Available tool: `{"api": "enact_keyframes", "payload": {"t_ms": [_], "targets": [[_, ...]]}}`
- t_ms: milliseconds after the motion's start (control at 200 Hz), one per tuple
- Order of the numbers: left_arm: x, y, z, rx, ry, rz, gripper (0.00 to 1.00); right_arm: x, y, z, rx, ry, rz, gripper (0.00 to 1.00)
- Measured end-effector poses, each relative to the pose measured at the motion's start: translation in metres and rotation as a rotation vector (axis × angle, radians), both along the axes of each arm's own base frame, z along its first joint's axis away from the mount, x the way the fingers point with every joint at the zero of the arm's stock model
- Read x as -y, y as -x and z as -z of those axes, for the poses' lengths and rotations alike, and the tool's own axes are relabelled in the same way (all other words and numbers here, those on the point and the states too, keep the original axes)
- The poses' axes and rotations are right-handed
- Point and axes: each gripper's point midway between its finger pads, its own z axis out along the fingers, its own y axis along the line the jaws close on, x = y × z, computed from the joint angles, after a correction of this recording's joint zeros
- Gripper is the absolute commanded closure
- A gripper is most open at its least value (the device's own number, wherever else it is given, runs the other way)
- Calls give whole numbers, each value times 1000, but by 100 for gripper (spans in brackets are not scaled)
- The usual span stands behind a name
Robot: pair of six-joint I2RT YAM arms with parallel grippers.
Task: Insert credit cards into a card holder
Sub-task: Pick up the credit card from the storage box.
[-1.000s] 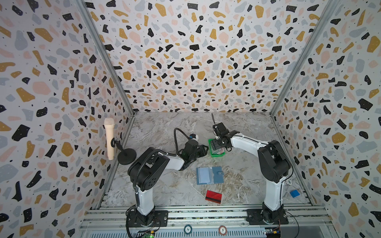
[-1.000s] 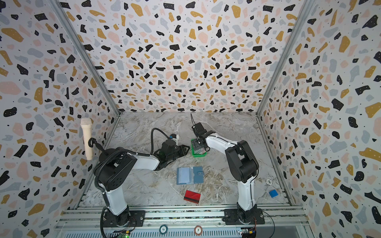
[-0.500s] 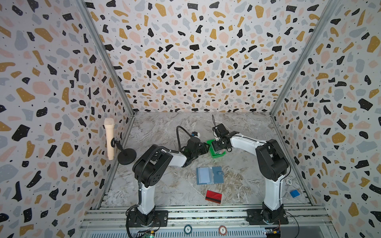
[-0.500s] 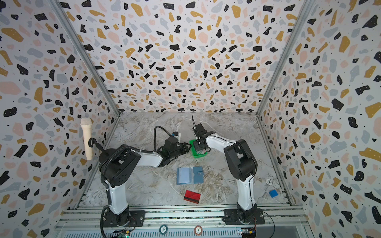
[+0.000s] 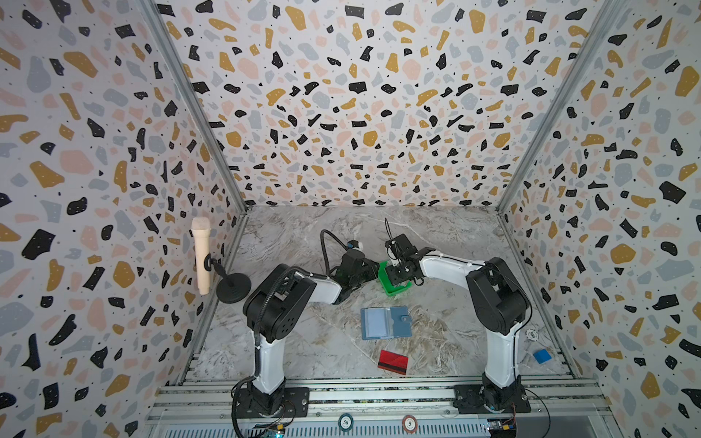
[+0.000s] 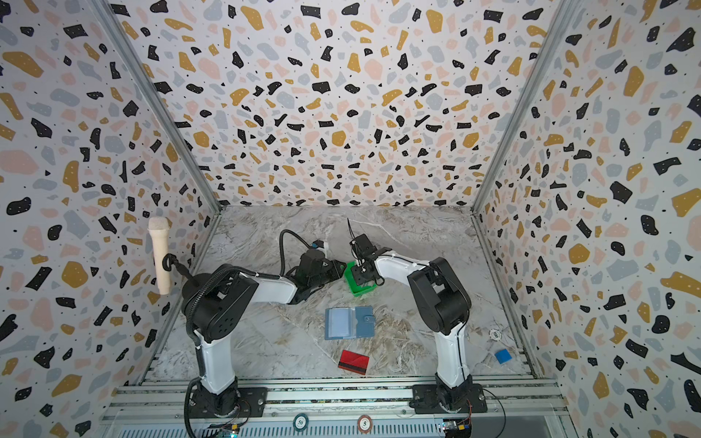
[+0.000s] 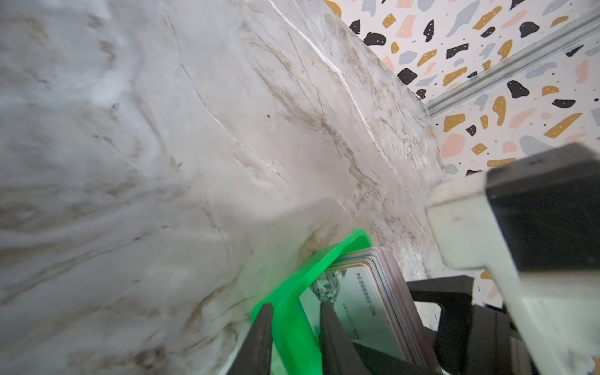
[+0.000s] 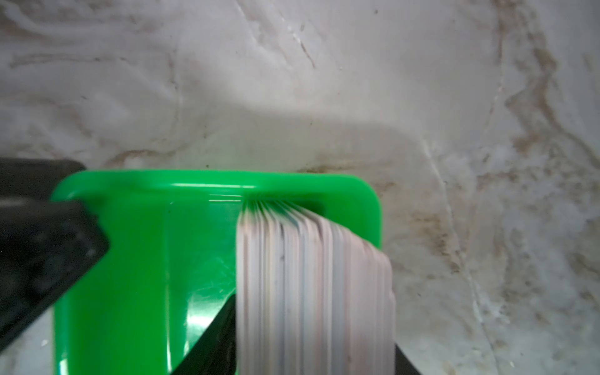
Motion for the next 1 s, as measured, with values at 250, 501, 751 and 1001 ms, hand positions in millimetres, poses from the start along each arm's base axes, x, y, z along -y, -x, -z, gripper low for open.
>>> {"api": "enact_keyframes", "payload": {"t_ms": [250,501,751,1001], "targets": [[-2,0,4,-16,18,-16,77,-2,3,3,-12,-19,20,47],[-2,2,3,-30,78,-44,85,-3,3,4,-15,-38,50,46],[0,8,5,-50,99,-48,81,-4,3,4,-14,-44,63,46],[0,8,2,-42,133,-75,98,-5,4,4,-17,-44,72,45]]}}
